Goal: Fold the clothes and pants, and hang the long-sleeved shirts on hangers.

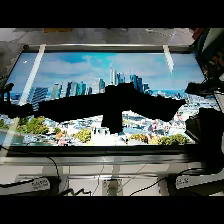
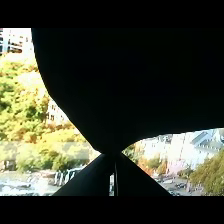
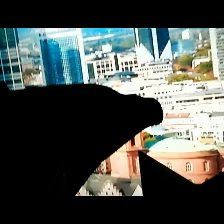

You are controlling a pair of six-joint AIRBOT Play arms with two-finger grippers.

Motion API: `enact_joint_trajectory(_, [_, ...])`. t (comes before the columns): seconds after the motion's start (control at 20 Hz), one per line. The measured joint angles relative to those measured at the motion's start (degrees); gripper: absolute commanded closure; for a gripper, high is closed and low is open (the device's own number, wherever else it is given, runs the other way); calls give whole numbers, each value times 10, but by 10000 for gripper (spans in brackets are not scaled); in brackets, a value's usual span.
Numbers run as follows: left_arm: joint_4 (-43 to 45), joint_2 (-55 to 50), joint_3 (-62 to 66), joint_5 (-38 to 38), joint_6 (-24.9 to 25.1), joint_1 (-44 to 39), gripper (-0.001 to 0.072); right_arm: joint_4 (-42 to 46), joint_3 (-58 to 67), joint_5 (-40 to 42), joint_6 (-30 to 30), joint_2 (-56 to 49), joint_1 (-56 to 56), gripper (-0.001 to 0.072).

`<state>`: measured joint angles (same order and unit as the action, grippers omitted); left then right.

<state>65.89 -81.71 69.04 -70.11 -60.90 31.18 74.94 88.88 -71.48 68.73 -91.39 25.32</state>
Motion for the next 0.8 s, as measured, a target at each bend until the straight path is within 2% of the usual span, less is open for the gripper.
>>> enact_joint_trajectory(0.15, [-1, 0, 0, 0, 2, 0, 699, -67, -57, -77, -61, 9, 35, 249])
enact_joint_trajectory(0.25, [-1, 0, 0, 0, 2, 0, 698, -121, -107, -109, -99, 16, 52, 140])
enact_joint_trajectory(0.35, [-1, 0, 0, 0, 4, 0, 698, -165, -158, -125, -136, 20, 54, 126])
enact_joint_trajectory(0.45, [-3, 0, 0, 0, 4, 0, 698, -181, -205, -117, -167, 21, 43, 120])
enact_joint_trajectory(0.6, [-12, 0, 0, 0, 4, 0, 698, -179, -254, -55, -191, 23, 9, 135])
enact_joint_trajectory(0.7, [-16, 0, 0, 0, 4, 0, 698, -176, -270, 4, -199, 23, -17, 263])
enact_joint_trajectory(0.75, [-17, 0, 0, 0, 4, 0, 698, -177, -275, 30, -201, 23, -29, 430])
enact_joint_trajectory(0.8, [-17, 0, 0, 1, 4, 0, 698, -183, -277, 50, -203, 23, -44, 674])
